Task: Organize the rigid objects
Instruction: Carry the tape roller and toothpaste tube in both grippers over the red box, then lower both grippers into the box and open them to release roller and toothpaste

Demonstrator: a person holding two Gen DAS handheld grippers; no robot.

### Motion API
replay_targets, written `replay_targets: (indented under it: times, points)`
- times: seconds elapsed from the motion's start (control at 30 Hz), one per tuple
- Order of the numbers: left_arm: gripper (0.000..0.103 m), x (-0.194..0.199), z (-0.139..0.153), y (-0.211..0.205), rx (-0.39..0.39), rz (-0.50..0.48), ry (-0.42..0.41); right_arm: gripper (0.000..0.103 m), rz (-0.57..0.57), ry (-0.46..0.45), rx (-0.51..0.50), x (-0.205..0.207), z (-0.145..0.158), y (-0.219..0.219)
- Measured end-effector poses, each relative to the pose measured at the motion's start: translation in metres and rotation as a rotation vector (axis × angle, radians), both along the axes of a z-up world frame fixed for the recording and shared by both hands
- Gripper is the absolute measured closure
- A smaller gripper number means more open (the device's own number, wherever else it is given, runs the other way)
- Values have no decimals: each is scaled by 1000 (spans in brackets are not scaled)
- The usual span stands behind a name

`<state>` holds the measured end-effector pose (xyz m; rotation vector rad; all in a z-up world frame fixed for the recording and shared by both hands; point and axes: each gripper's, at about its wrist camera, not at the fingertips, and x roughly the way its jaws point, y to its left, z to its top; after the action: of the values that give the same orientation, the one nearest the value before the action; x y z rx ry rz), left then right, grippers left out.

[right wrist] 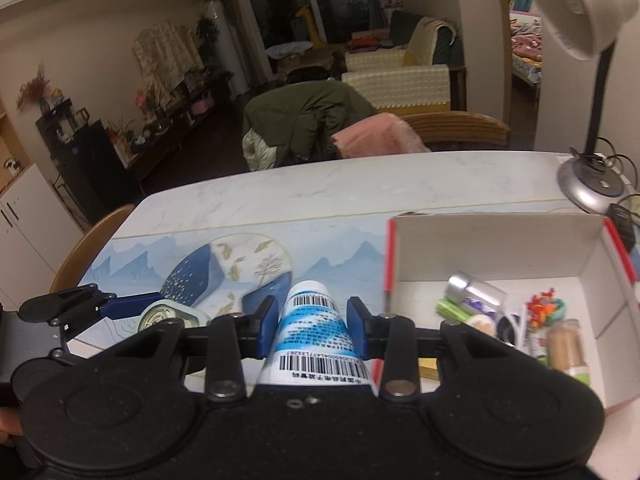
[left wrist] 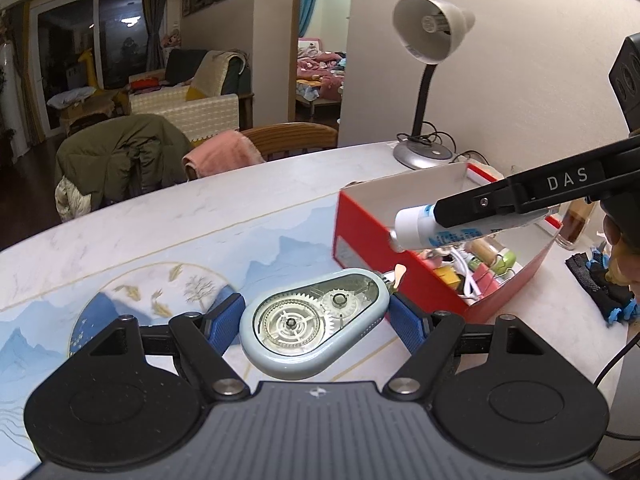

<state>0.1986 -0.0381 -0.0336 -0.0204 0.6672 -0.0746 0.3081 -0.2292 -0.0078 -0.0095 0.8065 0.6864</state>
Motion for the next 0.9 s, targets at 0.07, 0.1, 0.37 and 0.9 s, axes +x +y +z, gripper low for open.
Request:
replay_targets:
  times: [0.07,0.1,0.37,0.9]
  points:
    - [24,5,4,-11,8,-11,-2,66,-13,-7,5,3,2,-13]
    - [24,8,7,-17,10,-18,-4,66,-18,-11,7,4,2,-20]
    - [24,38,10,-70,48,-85,3,87,-89,-29,16,27,4,-75]
    - [24,128,-26,-165,115,-194,110,87,-174,42,-14,67,-36,-164]
